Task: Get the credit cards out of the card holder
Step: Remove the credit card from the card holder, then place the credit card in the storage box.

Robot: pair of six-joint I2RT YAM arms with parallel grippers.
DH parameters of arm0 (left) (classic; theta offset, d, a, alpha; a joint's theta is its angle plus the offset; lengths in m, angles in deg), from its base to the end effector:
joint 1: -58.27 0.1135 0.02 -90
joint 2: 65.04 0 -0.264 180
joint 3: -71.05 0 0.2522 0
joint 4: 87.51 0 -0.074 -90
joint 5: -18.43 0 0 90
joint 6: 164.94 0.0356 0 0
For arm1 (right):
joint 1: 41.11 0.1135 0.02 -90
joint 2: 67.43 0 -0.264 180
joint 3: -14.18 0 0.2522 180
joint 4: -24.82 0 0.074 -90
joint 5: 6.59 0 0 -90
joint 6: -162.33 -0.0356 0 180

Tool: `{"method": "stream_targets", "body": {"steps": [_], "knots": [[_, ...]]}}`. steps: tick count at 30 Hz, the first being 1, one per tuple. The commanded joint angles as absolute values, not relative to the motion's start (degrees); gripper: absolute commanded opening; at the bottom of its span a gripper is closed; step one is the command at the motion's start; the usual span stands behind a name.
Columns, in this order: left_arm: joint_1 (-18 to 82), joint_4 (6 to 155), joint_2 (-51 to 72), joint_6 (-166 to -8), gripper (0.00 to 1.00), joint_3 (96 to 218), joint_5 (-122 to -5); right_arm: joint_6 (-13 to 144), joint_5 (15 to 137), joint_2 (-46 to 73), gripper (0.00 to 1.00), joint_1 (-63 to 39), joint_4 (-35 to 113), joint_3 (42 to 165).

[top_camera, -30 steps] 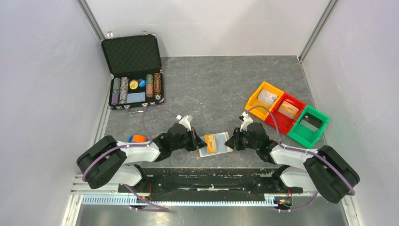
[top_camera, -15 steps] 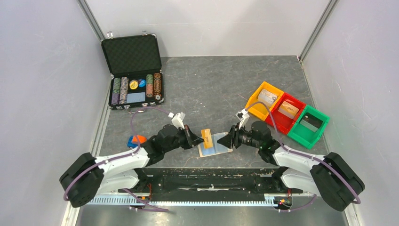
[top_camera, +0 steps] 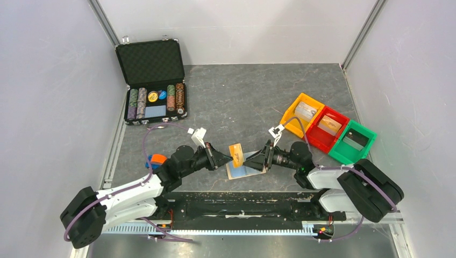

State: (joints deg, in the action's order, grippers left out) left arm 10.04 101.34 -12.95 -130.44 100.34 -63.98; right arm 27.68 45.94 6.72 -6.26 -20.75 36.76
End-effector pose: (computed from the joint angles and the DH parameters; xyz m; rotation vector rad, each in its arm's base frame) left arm 0.1273 -0.1496 0.1977 -0.0238 2.0499 -1.3431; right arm 0.1570 0.1357 0.1592 -0.4019 1.8778 1.5364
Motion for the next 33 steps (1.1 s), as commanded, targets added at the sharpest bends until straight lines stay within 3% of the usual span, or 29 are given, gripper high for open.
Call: {"method": "stream_targets", "body": {"steps": [1,7,10,11,15,17,20,24,28,33], "knots": [[10.2,107.3,-13.5,-133.5,0.02,99.7,-62.1,23.4,43.1,9.6,0.61,-6.5,-32.4,36.3],[10.2,110.4,-12.9,-134.6,0.02,98.8,-61.4,21.1,42.9,12.3,0.62,-6.4,-36.1,36.9],[10.2,110.9,-12.6,-134.7,0.02,98.8,-61.1,19.7,42.5,13.7,0.56,-6.4,-38.6,37.1],[10.2,110.9,-12.7,-134.7,0.02,98.8,-61.0,19.3,42.3,14.1,0.51,-6.4,-39.5,37.1],[10.2,109.7,-12.9,-134.6,0.03,98.7,-61.5,18.9,41.4,15.0,0.13,-6.4,-41.2,37.2],[10.2,106.8,-14.0,-133.7,0.12,99.1,-62.0,19.4,40.6,14.9,0.0,-6.6,-41.2,37.2],[10.2,97.3,-17.6,-130.1,0.27,101.5,-64.1,20.1,38.1,14.4,0.0,-7.1,-41.1,37.0],[10.3,82.2,-22.9,-122.9,0.59,107.1,-66.9,23.2,32.8,13.5,0.0,-7.2,-37.3,37.5],[10.3,71.4,-24.9,-116.9,0.7,112.5,-67.2,27.4,30.4,12.3,0.0,-7.1,-31.1,38.2],[10.3,63.2,-20.6,-110.5,0.76,120.4,-62.2,28.4,26.2,12.4,0.0,-5.7,-30.7,38.8]]}}
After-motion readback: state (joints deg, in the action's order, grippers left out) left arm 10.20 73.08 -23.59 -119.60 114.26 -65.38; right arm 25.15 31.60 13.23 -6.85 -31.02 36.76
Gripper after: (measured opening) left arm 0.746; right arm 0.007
